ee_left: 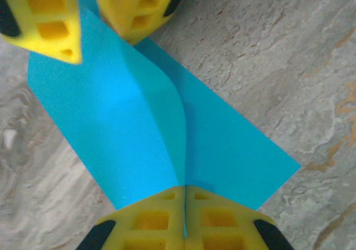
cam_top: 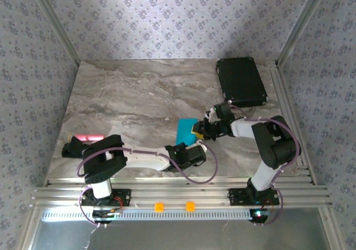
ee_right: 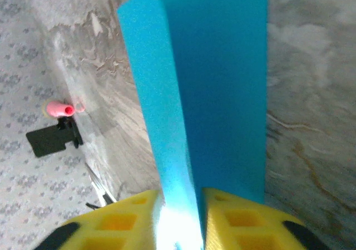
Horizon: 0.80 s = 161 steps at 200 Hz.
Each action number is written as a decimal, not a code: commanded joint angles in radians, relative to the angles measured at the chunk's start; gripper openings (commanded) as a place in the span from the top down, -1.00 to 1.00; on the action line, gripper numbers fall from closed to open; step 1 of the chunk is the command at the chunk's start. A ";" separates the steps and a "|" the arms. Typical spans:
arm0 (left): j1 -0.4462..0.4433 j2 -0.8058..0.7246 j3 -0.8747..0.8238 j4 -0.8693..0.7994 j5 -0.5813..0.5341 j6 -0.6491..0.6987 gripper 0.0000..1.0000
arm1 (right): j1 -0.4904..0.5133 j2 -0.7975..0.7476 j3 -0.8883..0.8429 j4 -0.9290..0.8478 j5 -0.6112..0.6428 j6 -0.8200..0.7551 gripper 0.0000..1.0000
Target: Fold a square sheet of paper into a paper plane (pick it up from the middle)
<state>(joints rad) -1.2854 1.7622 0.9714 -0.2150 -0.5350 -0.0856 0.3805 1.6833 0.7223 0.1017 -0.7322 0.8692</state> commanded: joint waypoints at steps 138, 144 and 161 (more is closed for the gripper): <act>0.311 0.021 0.154 0.051 0.831 -0.345 1.00 | -0.137 -0.586 -0.251 -0.250 0.266 -0.096 0.39; 0.312 0.027 0.156 0.052 0.828 -0.351 0.99 | -0.129 -0.571 -0.250 -0.236 0.241 -0.086 0.43; 0.320 0.037 0.155 0.051 0.807 -0.367 0.98 | -0.079 -0.523 -0.247 -0.199 0.221 -0.075 0.58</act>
<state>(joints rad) -0.9802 1.7691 1.1088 -0.1650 0.2401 -0.4000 0.2535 1.1084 0.4759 -0.1364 -0.4347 0.7860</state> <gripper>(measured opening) 0.048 0.258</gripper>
